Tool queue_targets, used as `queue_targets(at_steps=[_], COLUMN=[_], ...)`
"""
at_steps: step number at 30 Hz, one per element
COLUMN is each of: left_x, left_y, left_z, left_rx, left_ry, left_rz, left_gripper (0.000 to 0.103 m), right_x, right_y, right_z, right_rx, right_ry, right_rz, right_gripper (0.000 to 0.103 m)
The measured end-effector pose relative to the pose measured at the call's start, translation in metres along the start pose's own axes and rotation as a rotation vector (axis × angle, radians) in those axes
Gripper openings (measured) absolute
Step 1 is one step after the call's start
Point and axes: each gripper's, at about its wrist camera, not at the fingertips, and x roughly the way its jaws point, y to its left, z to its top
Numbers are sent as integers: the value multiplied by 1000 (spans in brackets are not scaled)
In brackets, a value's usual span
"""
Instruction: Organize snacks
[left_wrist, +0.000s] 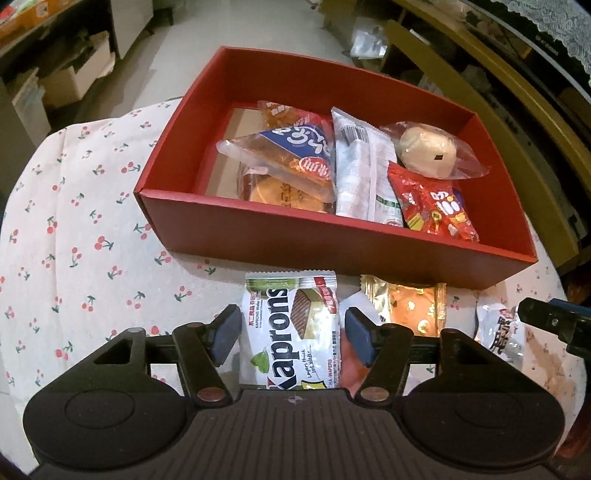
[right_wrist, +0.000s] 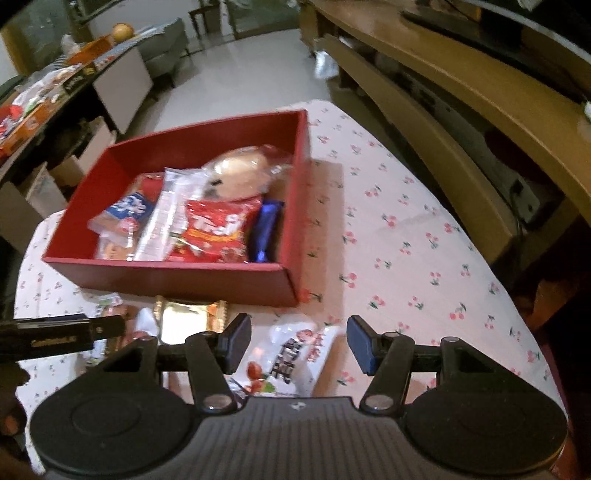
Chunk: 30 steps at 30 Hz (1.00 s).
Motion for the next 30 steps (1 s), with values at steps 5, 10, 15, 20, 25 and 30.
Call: queue_targets(at_steps=[5, 10, 15, 20, 25, 30], left_x=[-1, -1, -2, -1, 1, 5], left_y=[0, -2, -6, -8, 0, 4], left_z=[-1, -2, -3, -3, -1, -2], left_rx=[-3, 6, 22, 29, -9, -18], left_ry=[-4, -13, -18, -18, 0, 18], left_rz=[7, 14, 16, 19, 8, 6], left_gripper=[66, 63, 63, 65, 71, 69], right_x=[7, 17, 27, 42, 40, 33], right_y=[2, 1, 8, 16, 16, 23], right_z=[-4, -5, -6, -10, -12, -13], right_rx=[5, 33, 33, -14, -43, -108], right_ry=[32, 64, 83, 107, 102, 78], right_rz=[-10, -8, -8, -38, -41, -50], right_gripper=[70, 70, 70, 71, 66, 60])
